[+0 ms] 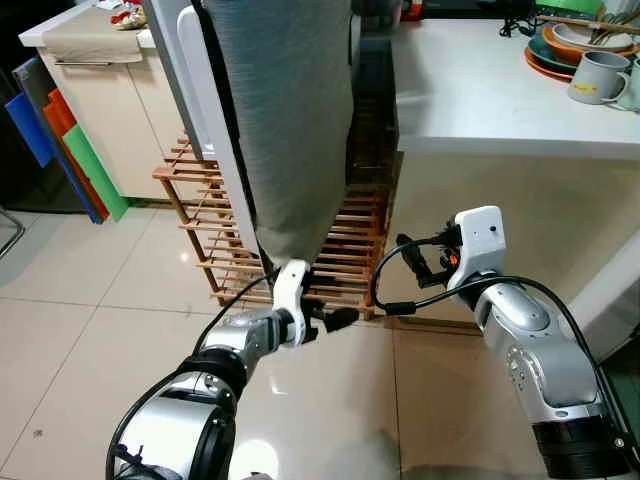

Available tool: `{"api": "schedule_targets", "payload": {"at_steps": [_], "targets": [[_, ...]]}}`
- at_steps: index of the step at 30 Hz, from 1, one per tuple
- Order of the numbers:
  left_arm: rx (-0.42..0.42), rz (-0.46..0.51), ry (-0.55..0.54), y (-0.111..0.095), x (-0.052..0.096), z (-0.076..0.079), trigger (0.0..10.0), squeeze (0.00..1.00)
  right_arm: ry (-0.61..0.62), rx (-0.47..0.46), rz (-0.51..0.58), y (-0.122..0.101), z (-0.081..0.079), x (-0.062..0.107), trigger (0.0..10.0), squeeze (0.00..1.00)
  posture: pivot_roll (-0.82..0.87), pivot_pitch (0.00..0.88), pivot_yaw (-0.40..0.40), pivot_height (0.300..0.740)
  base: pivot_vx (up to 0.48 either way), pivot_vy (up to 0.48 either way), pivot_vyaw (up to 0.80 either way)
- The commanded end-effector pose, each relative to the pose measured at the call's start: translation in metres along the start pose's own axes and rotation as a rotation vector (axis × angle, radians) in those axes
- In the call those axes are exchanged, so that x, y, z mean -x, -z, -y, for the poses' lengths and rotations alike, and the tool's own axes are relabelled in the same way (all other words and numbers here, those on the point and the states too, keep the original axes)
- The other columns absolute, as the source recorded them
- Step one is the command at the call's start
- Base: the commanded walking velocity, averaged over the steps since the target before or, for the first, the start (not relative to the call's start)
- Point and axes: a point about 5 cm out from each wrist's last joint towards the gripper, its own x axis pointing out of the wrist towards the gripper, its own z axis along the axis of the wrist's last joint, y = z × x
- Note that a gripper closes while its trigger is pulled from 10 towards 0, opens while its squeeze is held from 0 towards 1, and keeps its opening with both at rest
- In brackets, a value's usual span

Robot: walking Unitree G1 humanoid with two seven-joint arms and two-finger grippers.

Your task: Restocking fridge

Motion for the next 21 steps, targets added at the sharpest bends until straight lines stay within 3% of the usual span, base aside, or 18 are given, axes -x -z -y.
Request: {"api": "schedule_targets", "payload": {"at_steps": [1, 5, 7, 8, 11, 13, 15, 16, 18, 21], "targets": [[-0.076, 0.140, -0.223, -0.035, 0.012, -0.027, 10.0, 0.00, 0.000, 0.004, 0.014, -0.002, 0.000, 0.002, 10.0, 0.00, -0.15, 0.000, 0.071, 0.740, 0.000, 0.000, 0.00], [-0.104, 0.208, -0.452, -0.042, 0.035, -0.061, 10.0, 0.00, -0.007, -0.001, 0.006, 0.001, -0.002, 0.003, 10.0, 0.00, -0.14, 0.000, 0.065, 0.740, 0.000, 0.000, 0.00], [-0.179, 0.229, -0.634, -0.043, 0.058, -0.086, 10.0, 0.00, -0.023, -0.001, 0.000, 0.003, -0.005, 0.002, 10.0, 0.00, -0.13, 0.000, 0.064, 0.740, 0.000, 0.000, 0.00], [-0.179, 0.229, -0.634, -0.043, 0.058, -0.086, 10.0, 0.00, -0.023, -0.001, 0.000, 0.003, -0.005, 0.002, 10.0, 0.00, -0.13, 0.000, 0.064, 0.740, 0.000, 0.000, 0.00], [-0.275, 0.211, -0.834, -0.037, 0.083, -0.112, 10.0, 0.00, -0.032, -0.004, 0.001, 0.003, -0.007, 0.001, 10.0, 0.00, -0.12, 0.000, 0.060, 0.740, 0.000, 0.000, 0.00], [-0.251, 0.186, -0.871, -0.028, 0.091, -0.121, 10.0, 0.00, -0.039, -0.007, -0.001, 0.004, -0.009, -0.001, 10.0, 0.00, -0.11, 0.000, 0.054, 0.740, 0.000, 0.000, 0.00], [-0.243, 0.188, -0.858, -0.026, 0.090, -0.119, 10.0, 0.00, -0.043, -0.008, -0.002, 0.004, -0.010, -0.001, 10.0, 0.00, -0.11, 0.000, 0.054, 0.740, 0.000, 0.000, 0.00], [-0.253, 0.253, -0.728, -0.031, 0.076, -0.099, 10.0, 0.00, -0.044, -0.006, 0.008, 0.004, -0.012, -0.003, 10.0, 0.00, -0.10, 0.000, 0.053, 0.740, 0.000, 0.000, 0.00], [-0.283, 0.337, -0.591, -0.039, 0.064, -0.074, 10.0, 0.00, -0.031, -0.009, 0.024, 0.002, -0.011, -0.004, 10.0, 0.00, -0.10, 0.000, 0.054, 0.740, 0.000, 0.000, 0.00], [-0.328, 0.462, -0.453, -0.054, 0.058, -0.046, 10.0, 0.00, 0.005, -0.016, 0.044, 0.000, -0.007, -0.006, 10.0, 0.00, -0.10, 0.000, 0.055, 0.740, 0.000, 0.000, 0.00]]}}
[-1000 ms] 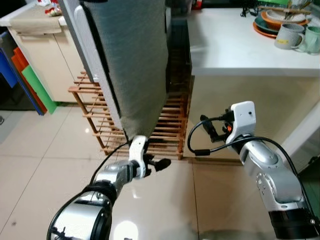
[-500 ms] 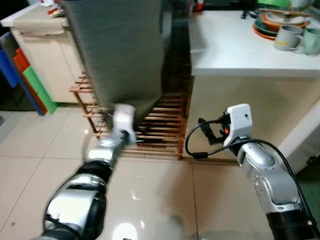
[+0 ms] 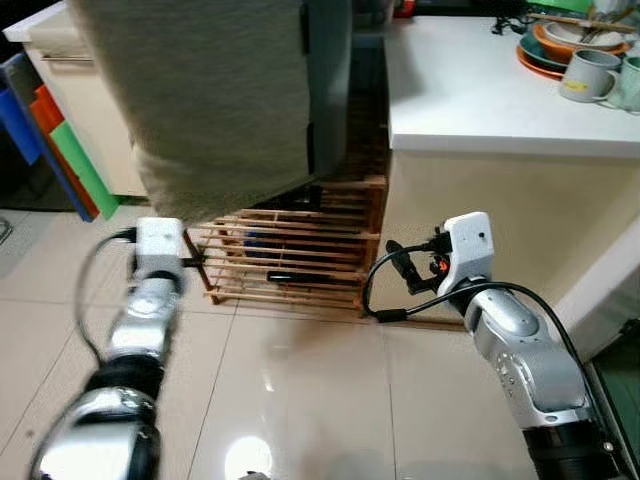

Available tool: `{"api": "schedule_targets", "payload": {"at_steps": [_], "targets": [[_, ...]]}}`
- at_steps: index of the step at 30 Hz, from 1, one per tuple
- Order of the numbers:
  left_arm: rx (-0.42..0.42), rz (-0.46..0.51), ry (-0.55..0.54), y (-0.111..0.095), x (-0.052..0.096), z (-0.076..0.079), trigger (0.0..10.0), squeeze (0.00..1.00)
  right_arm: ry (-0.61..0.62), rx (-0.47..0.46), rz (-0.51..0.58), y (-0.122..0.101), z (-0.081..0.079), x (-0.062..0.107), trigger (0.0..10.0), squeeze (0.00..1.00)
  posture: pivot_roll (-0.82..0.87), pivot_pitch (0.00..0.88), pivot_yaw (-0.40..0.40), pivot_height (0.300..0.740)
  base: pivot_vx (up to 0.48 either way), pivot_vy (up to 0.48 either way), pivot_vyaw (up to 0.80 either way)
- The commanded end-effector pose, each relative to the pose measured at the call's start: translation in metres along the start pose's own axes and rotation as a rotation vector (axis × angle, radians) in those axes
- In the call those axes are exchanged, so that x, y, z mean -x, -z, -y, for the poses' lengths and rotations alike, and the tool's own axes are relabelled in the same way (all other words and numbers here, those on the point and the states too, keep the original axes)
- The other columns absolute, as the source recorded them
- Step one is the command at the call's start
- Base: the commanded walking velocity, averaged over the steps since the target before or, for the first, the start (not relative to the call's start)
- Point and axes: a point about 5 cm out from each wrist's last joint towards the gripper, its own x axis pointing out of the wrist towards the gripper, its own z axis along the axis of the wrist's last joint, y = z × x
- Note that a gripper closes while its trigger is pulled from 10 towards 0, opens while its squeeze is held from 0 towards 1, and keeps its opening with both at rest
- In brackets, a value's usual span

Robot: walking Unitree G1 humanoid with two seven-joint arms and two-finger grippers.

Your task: Restocking fridge

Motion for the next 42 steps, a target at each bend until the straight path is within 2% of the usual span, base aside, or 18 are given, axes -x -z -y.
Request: {"api": "schedule_targets", "payload": {"at_steps": [1, 5, 8, 13, 16, 42], "targets": [[-0.008, 0.166, 0.084, -0.032, -0.001, 0.010, 10.0, 0.00, 0.053, 0.015, 0.025, -0.002, 0.009, 0.000, 10.0, 0.00, -0.10, 0.000, 0.056, 0.740, 0.000, 0.000, 0.00], [-0.001, 0.324, 0.188, -0.062, 0.004, 0.031, 10.0, 0.00, 0.079, 0.031, 0.033, 0.000, 0.009, -0.001, 10.0, 0.00, -0.11, 0.000, 0.062, 0.740, 0.000, 0.000, 0.00], [0.007, 0.348, 0.182, -0.072, 0.003, 0.033, 10.0, 0.00, 0.084, 0.026, 0.034, 0.002, 0.007, -0.002, 10.0, 0.00, -0.11, 0.000, 0.065, 0.740, 0.123, 0.104, 0.00], [0.047, 0.302, 0.136, -0.073, -0.001, 0.025, 10.0, 0.00, 0.094, 0.018, 0.038, 0.006, 0.006, -0.002, 10.0, 0.00, -0.12, 0.000, 0.074, 0.740, 0.367, 0.310, 0.00], [0.044, 0.285, 0.127, -0.071, -0.001, 0.021, 10.0, 0.00, 0.099, 0.017, 0.042, 0.007, 0.007, -0.002, 10.0, 0.00, -0.12, 0.000, 0.075, 0.740, 0.364, 0.311, 0.00], [0.072, 0.258, 0.122, -0.074, -0.002, 0.020, 10.0, 0.00, 0.104, 0.008, 0.048, 0.012, 0.006, -0.003, 10.0, 0.00, -0.12, 0.000, 0.072, 0.740, 0.335, 0.342, 0.00]]}}
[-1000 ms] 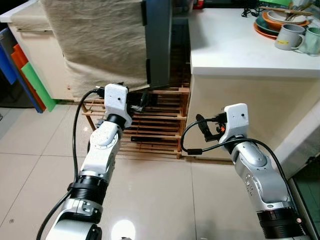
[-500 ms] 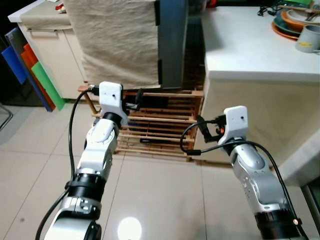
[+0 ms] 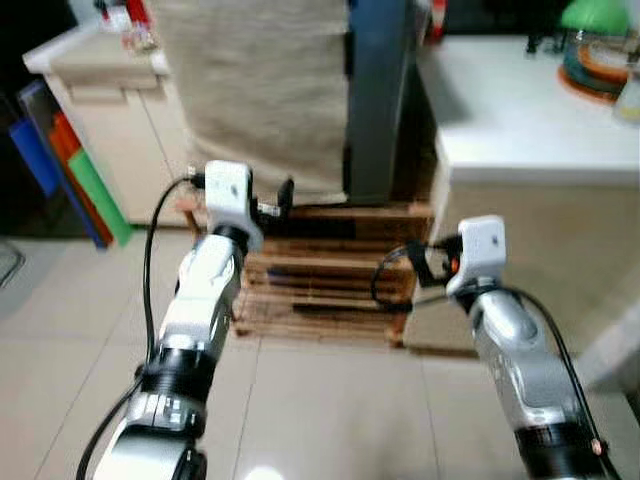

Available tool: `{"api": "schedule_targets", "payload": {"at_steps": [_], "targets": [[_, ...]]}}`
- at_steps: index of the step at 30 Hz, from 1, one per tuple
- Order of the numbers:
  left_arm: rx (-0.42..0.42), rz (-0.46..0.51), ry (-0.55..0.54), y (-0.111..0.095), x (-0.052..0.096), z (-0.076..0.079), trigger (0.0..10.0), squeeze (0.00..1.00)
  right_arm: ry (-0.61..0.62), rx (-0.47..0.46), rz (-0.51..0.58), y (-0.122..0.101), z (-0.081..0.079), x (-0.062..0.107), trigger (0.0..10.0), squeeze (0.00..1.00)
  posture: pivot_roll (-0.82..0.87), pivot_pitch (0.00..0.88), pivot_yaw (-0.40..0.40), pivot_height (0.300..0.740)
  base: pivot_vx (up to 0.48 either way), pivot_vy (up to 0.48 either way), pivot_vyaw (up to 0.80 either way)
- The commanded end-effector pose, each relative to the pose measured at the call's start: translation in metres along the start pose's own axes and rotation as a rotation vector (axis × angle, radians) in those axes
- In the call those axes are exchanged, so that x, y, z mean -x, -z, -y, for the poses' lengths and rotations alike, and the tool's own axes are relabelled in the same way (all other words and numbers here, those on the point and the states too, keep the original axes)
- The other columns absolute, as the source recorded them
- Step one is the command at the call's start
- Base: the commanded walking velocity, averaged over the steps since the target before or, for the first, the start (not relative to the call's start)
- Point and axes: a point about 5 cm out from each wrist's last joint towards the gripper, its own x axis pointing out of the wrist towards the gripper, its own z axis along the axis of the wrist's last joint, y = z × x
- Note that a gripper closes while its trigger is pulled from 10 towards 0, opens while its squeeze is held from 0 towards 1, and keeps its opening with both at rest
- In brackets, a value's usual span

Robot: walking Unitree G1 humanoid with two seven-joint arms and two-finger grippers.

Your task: Restocking fridge

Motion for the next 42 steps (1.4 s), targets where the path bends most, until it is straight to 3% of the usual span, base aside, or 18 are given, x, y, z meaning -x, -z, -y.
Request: {"api": "schedule_targets", "payload": {"at_steps": [1, 7, 12, 16, 42], "targets": [[0.004, 0.004, -0.006, -0.004, -0.003, -0.001, 10.0, 0.00, -0.003, 0.013, 0.015, -0.004, 0.001, 0.000, 10.0, 0.00, -0.12, 0.000, 0.071, 0.740, 0.315, 0.360, 0.00], [-0.008, -0.012, 0.008, -0.004, -0.004, -0.001, 10.0, 0.00, -0.012, 0.002, 0.044, -0.007, -0.002, -0.001, 10.0, 0.00, -0.12, 0.000, 0.070, 0.740, 0.363, 0.311, 0.00], [-0.092, 0.002, 0.058, -0.007, -0.004, 0.010, 10.0, 0.00, -0.020, 0.021, 0.056, -0.009, -0.005, -0.003, 10.0, 0.00, -0.12, 0.000, 0.069, 0.740, 0.154, 0.114, 0.00], [-0.020, 0.009, 0.076, -0.008, -0.002, 0.015, 10.0, 0.00, -0.016, 0.017, 0.062, -0.009, -0.005, -0.003, 10.0, 0.00, -0.11, 0.000, 0.067, 0.740, 0.199, 0.122, 0.00], [-0.015, 0.016, 0.129, -0.012, -0.003, 0.022, 10.0, 0.00, 0.030, 0.010, 0.076, -0.010, -0.003, -0.006, 10.0, 0.00, -0.11, 0.000, 0.065, 0.740, 0.446, 0.000, 0.00]]}}
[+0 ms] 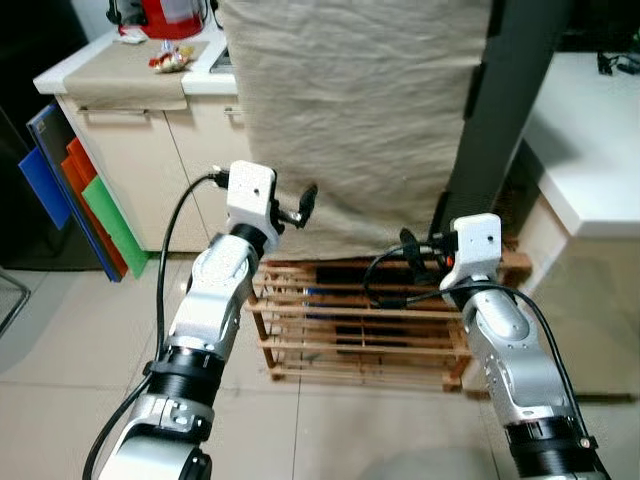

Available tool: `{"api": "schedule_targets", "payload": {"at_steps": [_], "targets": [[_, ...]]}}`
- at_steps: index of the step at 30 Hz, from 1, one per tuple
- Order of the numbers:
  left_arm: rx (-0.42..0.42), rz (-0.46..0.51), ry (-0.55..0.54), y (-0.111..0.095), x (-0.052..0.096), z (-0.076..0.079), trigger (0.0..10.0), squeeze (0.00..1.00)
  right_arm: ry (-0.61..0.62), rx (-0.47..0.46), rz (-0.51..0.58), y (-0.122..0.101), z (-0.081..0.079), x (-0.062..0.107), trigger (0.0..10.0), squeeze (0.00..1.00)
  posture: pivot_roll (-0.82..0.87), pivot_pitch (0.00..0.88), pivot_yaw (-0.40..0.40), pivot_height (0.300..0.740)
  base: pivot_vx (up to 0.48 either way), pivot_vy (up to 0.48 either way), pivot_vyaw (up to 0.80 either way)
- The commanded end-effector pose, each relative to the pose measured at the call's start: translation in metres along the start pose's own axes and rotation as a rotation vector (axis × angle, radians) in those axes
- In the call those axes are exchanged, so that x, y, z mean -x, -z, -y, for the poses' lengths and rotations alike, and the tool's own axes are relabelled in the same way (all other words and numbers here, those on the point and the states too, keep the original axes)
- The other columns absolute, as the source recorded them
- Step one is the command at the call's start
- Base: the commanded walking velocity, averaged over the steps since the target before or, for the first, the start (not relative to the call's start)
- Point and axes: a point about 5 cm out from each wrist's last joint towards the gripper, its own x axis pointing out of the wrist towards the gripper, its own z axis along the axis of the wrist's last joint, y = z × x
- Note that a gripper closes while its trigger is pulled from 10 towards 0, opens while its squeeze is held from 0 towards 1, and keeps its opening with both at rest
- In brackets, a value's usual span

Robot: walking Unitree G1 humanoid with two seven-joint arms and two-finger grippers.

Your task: Restocking fridge

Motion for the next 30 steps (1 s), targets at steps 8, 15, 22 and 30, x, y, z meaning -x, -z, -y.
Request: {"api": "schedule_targets", "payload": {"at_steps": [8, 15, 22, 30], "targets": [[0.041, -0.008, -0.022, -0.001, -0.007, -0.004, 10.0, 0.00, 0.010, 0.007, 0.027, -0.007, 0.001, -0.004, 10.0, 0.00, -0.11, 0.000, 0.057, 0.740, 0.112, 0.000, 0.00], [0.098, -0.082, -0.081, 0.006, -0.029, -0.016, 10.0, 0.00, -0.006, 0.022, 0.040, -0.011, -0.001, -0.005, 10.0, 0.00, -0.12, 0.000, 0.064, 0.740, 0.000, 0.000, 0.00], [0.093, -0.106, -0.121, -0.002, -0.046, -0.023, 10.0, 0.00, 0.008, 0.024, 0.040, -0.010, 0.000, 0.001, 10.0, 0.00, -0.15, 0.000, 0.075, 0.740, 0.000, 0.000, 0.00], [0.089, -0.101, -0.092, -0.014, -0.061, -0.011, 10.0, 0.00, 0.002, 0.047, 0.035, -0.009, 0.001, 0.007, 10.0, 0.00, -0.20, 0.000, 0.085, 0.740, 0.000, 0.000, 0.00]]}}
